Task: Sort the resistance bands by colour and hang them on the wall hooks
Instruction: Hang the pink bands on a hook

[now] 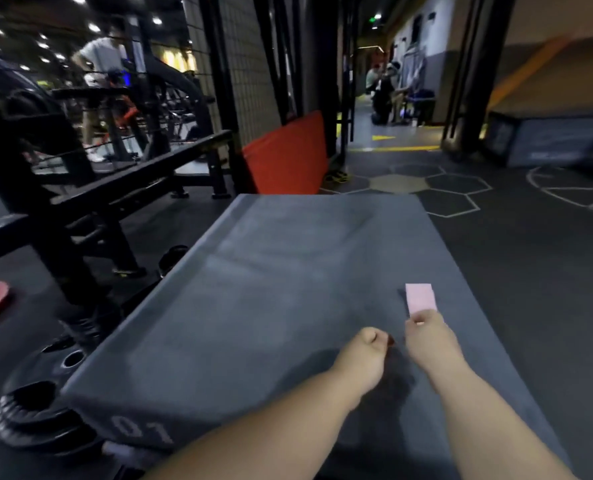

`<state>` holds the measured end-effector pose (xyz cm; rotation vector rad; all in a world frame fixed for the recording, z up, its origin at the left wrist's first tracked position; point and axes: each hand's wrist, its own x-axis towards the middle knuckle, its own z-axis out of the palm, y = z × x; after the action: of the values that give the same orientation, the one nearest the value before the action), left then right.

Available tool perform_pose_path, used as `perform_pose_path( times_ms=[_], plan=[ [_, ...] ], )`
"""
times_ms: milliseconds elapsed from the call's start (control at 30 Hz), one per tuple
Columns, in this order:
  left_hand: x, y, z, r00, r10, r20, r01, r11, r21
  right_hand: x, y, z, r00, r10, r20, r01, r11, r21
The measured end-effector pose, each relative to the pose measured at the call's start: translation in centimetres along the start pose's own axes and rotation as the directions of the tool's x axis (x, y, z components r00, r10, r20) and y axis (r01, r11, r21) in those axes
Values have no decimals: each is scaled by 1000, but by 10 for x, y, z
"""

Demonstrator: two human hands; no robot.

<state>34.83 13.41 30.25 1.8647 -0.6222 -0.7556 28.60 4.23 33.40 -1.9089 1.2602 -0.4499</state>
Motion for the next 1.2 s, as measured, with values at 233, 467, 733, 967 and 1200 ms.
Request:
perform_pose_path(
  times_ms=[233,467,733,967,1200],
  plan=[
    [20,10,26,997,-38,72,33,997,73,15,22,-15,950,296,-98,-305,948,-92],
    [36,10,43,987,-106,124,105,994,11,22,27,-2,965,256,-47,-261,952,-160],
    [36,7,34,987,-156,39,161,969,-190,15,16,5,967,222,-124,-235,966,-108],
    [19,9,-8,977,-83,-197,27,962,-270,-15,-7,14,974,-161,-161,127,970,-206],
    [-12,13,-73,924,7,-381,-107,964,-243,-37,-32,43,853,-514,-93,505,857,-107]
  ],
)
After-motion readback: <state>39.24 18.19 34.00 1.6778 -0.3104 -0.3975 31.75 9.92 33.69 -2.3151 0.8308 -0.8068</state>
